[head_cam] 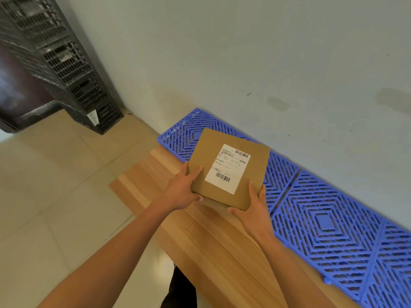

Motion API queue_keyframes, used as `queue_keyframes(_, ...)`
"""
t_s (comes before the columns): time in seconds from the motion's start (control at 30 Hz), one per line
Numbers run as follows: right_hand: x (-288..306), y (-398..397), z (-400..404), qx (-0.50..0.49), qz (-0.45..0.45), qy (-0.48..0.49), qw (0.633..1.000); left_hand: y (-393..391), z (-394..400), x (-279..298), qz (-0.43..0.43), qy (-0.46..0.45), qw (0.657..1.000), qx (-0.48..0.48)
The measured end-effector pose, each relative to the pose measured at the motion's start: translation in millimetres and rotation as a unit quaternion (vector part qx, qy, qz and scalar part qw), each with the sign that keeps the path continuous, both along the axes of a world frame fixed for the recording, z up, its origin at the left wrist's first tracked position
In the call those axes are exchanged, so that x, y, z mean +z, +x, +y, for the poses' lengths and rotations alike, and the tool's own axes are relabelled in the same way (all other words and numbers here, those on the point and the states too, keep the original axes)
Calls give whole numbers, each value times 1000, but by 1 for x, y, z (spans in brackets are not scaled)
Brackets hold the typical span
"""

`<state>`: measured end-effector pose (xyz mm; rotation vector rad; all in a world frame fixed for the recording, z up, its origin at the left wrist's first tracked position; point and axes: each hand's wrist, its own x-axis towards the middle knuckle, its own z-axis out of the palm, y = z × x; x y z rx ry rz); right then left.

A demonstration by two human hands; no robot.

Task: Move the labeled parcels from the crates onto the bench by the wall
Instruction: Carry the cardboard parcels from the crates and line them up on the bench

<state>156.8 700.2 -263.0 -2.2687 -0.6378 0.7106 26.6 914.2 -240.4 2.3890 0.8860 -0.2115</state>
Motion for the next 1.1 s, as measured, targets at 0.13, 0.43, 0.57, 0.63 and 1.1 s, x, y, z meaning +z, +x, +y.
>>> queue_keyframes(0.13,-7,-9,89,-26,7,-31,999,4,96,-16,0,-29,1000,-6)
queue_keyframes(0.43,-23,-10,244,-64,-1,-50,997,17,266,-37,-7,-41,998,-40)
queue_keyframes(0.57,-32,-6,285,-80,-13,-49,995,37,316,-46,-16,-50,997,-53)
queue_keyframes(0.63,-37,-4,298,-84,-20,-44,995,46,330,-49,-19,-55,997,-55)
queue_keyframes(1.1,-47,0,314,-87,-26,-93,992,62,346,-57,27,39,990,-135)
